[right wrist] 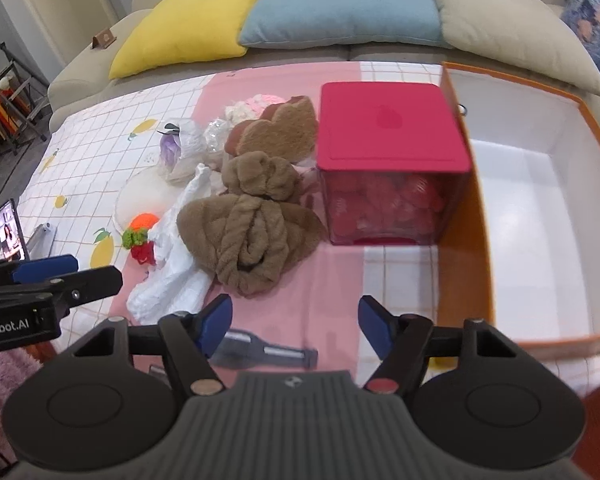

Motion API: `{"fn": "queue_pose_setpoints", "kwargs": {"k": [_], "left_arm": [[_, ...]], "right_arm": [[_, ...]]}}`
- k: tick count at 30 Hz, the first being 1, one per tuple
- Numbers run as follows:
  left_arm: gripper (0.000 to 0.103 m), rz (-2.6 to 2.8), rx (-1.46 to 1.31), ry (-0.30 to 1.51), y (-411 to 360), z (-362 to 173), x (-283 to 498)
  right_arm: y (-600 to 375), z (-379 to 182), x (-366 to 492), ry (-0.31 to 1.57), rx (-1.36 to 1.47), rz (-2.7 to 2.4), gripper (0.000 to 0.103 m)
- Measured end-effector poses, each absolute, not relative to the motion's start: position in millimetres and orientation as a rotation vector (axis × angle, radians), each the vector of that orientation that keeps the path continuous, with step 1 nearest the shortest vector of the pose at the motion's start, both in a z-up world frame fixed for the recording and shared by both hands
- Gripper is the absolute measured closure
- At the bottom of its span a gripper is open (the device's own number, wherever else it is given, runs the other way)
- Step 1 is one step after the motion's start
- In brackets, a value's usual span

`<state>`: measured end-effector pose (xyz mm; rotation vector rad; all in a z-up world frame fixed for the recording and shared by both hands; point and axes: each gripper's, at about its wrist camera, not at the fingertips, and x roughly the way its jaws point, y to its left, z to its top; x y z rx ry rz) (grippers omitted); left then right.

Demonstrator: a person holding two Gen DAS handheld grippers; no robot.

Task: Organize soft objects
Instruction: 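Grasp the white tissue with the left tool while the right tool grasps the brown knotted towel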

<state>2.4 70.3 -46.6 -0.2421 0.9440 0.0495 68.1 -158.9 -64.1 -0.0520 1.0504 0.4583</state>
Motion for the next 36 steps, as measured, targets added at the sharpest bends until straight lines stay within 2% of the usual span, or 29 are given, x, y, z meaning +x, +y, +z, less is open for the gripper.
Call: {"fn": "queue_pose_setpoints", "kwargs": {"k": [5, 12, 18, 21, 23, 27, 30, 31, 33, 34, 35, 36], "left_arm": [[0.032, -0.007, -0.143, 0.952, 69.7, -66.1, 14.6], [0.032, -0.063, 0.08, 0.901, 47.1, -95.3, 30.1], [0.032, -0.088, 0.145, 0.942, 38.5, -118.2, 45.2], [0.032, -0.072, 0.164, 0.969, 37.7, -128.2, 51.8], [0.032, -0.078, 0.153, 0.979, 38.4, -132.8, 54.3], [0.046, -0.055, 0.161, 1.016, 38.9, -140.7, 58.4], [0.057, -0.063, 0.142, 1.026, 39.8, -142.6, 59.5], [0.063, -0.063, 0.146, 1.026, 39.4, -142.8, 59.3], [0.067, -0.067, 0.148, 1.031, 38.8, -142.9, 59.6], [0.069, -0.068, 0.145, 1.032, 39.0, -143.0, 59.5], [0.07, -0.068, 0.141, 1.032, 39.5, -143.0, 59.7], [0.072, -0.069, 0.137, 1.032, 39.9, -142.8, 59.8]], "right_arm": [[-135.3, -76.3, 83.7, 1.059, -0.07, 0.502, 0.037], [-120.2, -91.0, 99.2, 1.086, -0.053, 0.492, 0.037], [-121.7, -103.2, 109.7, 1.106, -0.008, 0.496, 0.037], [-120.0, -110.1, 116.6, 1.116, 0.025, 0.494, 0.035], [-115.5, -115.5, 122.0, 1.123, 0.051, 0.492, 0.028], [-103.5, -127.5, 128.8, 1.129, 0.063, 0.512, 0.025], [-96.6, -136.9, 133.3, 1.127, 0.067, 0.508, 0.017], [-94.8, -139.6, 134.9, 1.12, 0.067, 0.507, 0.017], [-92.7, -145.4, 138.8, 1.111, 0.075, 0.522, 0.017], [-92.2, -149.3, 140.8, 1.116, 0.085, 0.533, 0.021], [-92.3, -153.3, 142.6, 1.126, 0.093, 0.546, 0.035], [-93.9, -155.7, 143.6, 1.13, 0.106, 0.56, 0.036]]}}
